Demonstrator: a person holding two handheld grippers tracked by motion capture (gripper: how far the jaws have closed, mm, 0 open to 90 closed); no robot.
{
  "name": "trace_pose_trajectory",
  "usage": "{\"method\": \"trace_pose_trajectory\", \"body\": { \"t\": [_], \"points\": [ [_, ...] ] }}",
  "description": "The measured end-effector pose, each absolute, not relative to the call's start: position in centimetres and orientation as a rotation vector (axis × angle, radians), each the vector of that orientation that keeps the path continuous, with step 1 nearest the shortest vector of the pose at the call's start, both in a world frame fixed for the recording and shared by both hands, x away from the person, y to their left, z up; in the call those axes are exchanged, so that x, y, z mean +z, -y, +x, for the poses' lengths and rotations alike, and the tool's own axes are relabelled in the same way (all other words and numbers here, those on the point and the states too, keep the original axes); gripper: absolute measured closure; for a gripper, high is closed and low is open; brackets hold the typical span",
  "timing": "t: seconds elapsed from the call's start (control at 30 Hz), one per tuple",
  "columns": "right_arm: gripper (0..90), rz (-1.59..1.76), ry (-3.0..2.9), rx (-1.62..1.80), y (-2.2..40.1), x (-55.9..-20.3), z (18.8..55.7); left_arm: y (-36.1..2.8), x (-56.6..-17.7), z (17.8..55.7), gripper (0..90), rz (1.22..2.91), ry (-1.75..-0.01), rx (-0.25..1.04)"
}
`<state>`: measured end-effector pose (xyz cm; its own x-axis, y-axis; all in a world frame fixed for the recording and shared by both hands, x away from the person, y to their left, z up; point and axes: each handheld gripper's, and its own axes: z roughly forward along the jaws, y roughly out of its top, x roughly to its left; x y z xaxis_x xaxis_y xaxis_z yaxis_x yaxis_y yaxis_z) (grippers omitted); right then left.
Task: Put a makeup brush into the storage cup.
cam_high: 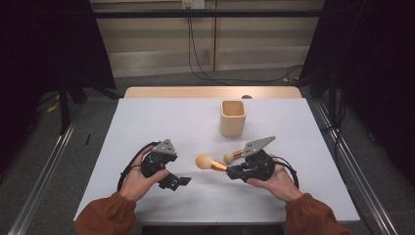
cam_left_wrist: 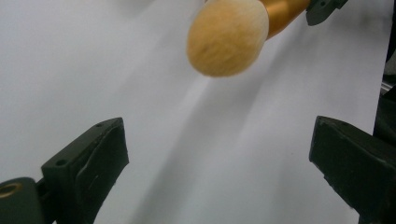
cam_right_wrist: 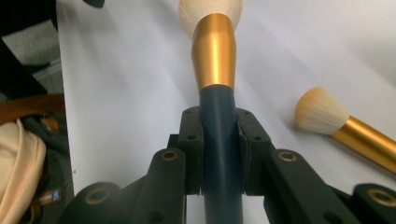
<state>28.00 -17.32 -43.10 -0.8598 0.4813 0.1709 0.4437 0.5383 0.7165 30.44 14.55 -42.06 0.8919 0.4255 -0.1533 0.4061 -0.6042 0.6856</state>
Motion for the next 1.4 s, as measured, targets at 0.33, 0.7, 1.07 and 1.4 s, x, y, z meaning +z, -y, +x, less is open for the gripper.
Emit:
{"method": "trace_pose_trajectory", "body": {
  "t": [0.33,0.7,1.07,1.4],
  "points": [
    [75.7,0.854,-2.599,1.363,18.0,-43.4,27.8,-14.5,-42.5,29.9,4.3,2.270,-0.592,0.060],
    [75.7,0.778,-2.512,1.534,18.0,-43.2,27.2,-14.5,-42.6,29.4,4.3,2.235,-0.590,0.097],
    [75.7,0.757,-2.436,1.599,17.9,-43.2,27.1,-14.1,-43.0,29.1,4.3,2.242,-0.574,0.150],
    [75.7,0.749,-2.364,1.671,18.2,-42.6,26.9,-14.3,-43.1,29.1,4.3,2.152,-0.598,0.177]
  ]
}}
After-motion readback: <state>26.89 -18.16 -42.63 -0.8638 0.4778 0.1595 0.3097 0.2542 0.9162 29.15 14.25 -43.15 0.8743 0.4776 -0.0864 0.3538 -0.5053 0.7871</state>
